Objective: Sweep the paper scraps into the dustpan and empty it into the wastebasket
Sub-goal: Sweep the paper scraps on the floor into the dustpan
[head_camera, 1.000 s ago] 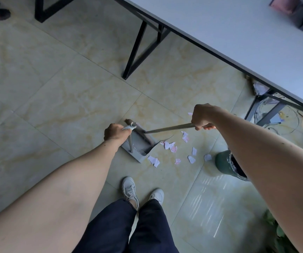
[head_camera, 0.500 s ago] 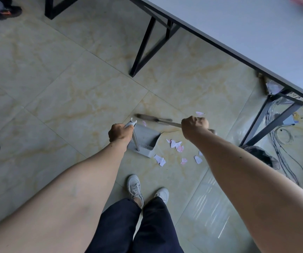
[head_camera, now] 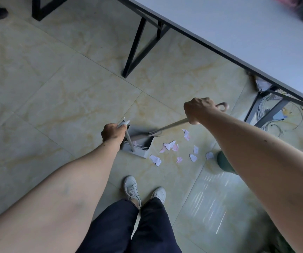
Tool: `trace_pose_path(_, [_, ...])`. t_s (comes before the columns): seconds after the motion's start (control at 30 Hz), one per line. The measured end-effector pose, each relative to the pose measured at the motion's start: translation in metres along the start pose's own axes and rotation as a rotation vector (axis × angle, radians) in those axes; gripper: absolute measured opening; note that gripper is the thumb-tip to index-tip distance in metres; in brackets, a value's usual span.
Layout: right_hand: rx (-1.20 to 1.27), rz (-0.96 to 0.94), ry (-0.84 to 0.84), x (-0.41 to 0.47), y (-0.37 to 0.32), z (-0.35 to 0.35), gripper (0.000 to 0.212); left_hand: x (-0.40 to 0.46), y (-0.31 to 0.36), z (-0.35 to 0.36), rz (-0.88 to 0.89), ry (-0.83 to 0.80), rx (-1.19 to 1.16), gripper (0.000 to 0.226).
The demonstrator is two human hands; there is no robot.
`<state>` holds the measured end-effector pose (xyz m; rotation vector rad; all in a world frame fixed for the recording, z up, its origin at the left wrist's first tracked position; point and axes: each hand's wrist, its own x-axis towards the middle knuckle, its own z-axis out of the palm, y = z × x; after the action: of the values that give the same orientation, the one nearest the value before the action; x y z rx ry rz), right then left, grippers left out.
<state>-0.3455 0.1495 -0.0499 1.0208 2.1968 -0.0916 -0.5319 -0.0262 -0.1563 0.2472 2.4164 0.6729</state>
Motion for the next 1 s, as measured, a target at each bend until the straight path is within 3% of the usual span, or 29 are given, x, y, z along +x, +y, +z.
trace_pose_path(0.17, [0.026,0.107,0.027,-0.009,0.028,-0.010,0.029,0.000,0.000,-0.003,-0.022,-0.040,-0.041,0.039])
trace_pose_path(0.27, [0.050,0.194,0.029,-0.014,0.048,-0.009,0.031,0.002,0.003,-0.006,-0.013,-0.071,-0.038,0.049])
trace_pose_path(0.63, [0.250,0.461,-0.017,-0.011,0.089,0.052,0.021,0.017,0.034,-0.009,0.189,-0.143,0.126,0.063])
trace_pose_path(0.8, [0.406,0.544,-0.041,-0.010,0.102,0.083,0.027,0.023,0.061,0.004,0.300,-0.205,0.220,0.043])
trace_pose_path(1.0, [0.529,0.601,-0.082,-0.007,0.108,0.117,0.030,0.033,0.101,0.024,0.392,-0.268,0.295,0.042])
